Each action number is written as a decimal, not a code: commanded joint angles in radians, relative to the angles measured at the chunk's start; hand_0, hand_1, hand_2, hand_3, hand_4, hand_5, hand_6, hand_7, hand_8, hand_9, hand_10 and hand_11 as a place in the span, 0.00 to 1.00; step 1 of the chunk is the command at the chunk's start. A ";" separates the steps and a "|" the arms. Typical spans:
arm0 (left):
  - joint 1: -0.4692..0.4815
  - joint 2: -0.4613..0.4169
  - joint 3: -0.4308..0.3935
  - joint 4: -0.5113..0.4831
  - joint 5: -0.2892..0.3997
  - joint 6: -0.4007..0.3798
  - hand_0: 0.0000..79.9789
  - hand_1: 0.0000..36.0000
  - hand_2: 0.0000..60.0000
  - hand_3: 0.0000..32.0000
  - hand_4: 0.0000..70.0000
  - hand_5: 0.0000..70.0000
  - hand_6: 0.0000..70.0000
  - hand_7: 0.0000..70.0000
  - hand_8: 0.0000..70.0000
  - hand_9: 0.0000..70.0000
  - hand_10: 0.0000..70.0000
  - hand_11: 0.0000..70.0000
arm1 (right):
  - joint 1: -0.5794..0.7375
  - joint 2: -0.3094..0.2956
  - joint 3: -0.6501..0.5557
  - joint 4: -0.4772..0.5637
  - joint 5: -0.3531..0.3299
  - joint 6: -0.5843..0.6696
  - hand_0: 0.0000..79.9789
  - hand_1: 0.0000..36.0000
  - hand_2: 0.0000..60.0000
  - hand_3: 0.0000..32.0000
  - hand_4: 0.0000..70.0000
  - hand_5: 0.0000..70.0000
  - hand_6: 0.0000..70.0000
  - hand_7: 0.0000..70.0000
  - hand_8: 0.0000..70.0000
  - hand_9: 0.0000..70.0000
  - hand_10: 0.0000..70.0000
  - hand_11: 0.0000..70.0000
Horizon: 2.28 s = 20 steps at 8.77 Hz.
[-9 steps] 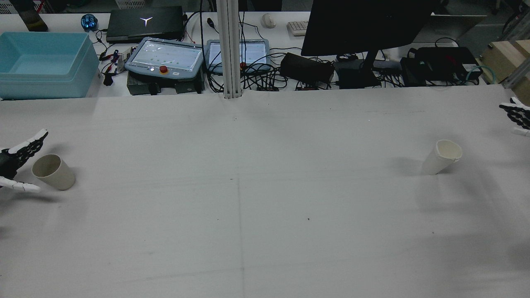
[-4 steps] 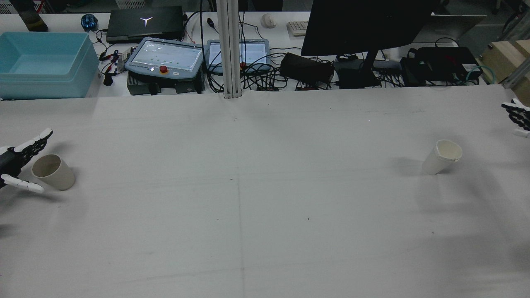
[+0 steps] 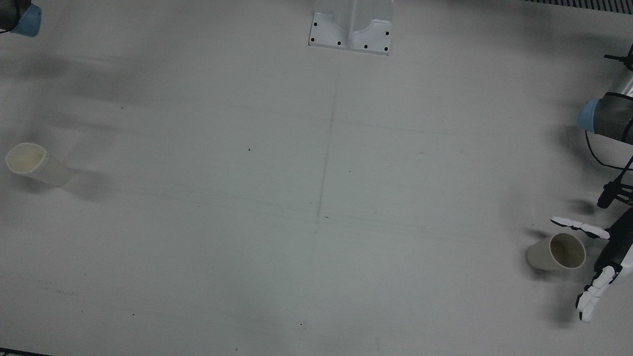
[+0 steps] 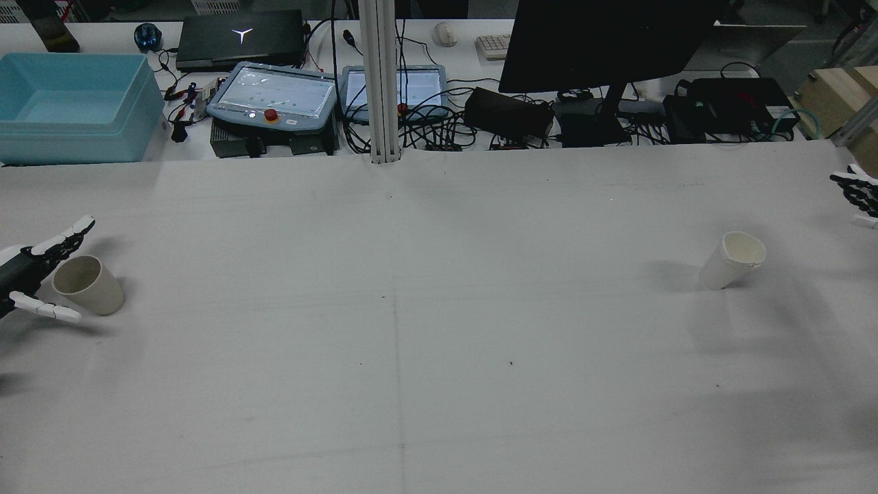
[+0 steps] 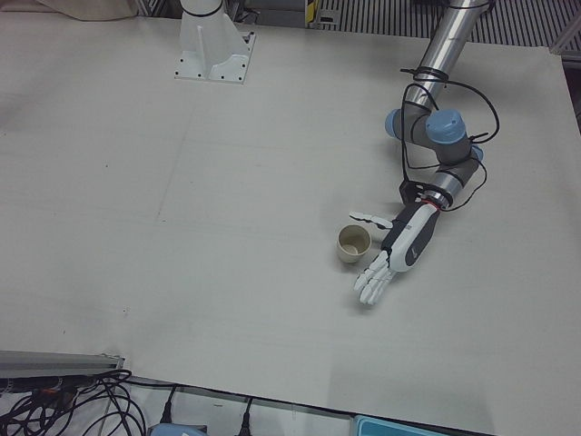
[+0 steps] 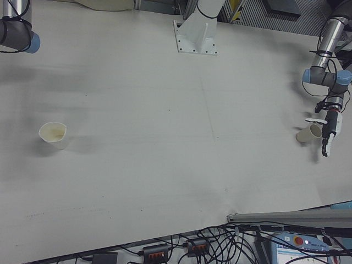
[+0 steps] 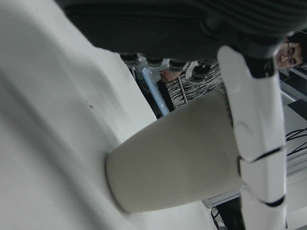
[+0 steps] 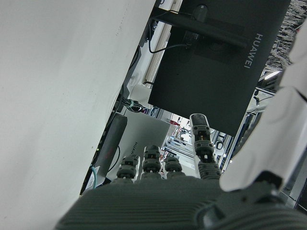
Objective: Pour water
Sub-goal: 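Move the left hand toward the white paper cup nearest it, then close the left hand fingers around the white paper cup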
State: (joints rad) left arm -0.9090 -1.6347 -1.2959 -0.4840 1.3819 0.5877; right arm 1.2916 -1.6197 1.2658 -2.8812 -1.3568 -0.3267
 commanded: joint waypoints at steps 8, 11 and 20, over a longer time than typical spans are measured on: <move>0.038 -0.036 -0.017 0.051 -0.006 -0.008 0.67 0.51 0.18 0.00 0.31 0.32 0.02 0.08 0.00 0.00 0.01 0.04 | 0.003 -0.006 -0.011 0.000 -0.001 0.003 0.57 0.23 0.10 0.00 0.18 0.15 0.10 0.00 0.15 0.15 0.08 0.13; 0.038 -0.037 -0.051 0.094 -0.008 -0.009 0.68 0.42 0.14 0.00 0.78 1.00 0.09 0.21 0.01 0.02 0.08 0.12 | 0.005 -0.012 -0.011 0.000 -0.001 0.005 0.57 0.24 0.08 0.00 0.16 0.15 0.10 0.00 0.15 0.15 0.08 0.13; 0.036 -0.037 -0.290 0.307 -0.009 -0.121 0.68 1.00 1.00 0.00 1.00 1.00 0.13 0.27 0.05 0.07 0.13 0.21 | 0.026 -0.016 0.014 0.046 -0.011 0.072 0.59 0.30 0.09 0.00 0.20 0.17 0.10 0.00 0.14 0.14 0.07 0.11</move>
State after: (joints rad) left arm -0.8726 -1.6725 -1.4434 -0.2964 1.3738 0.5314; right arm 1.3065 -1.6327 1.2710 -2.8553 -1.3616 -0.2723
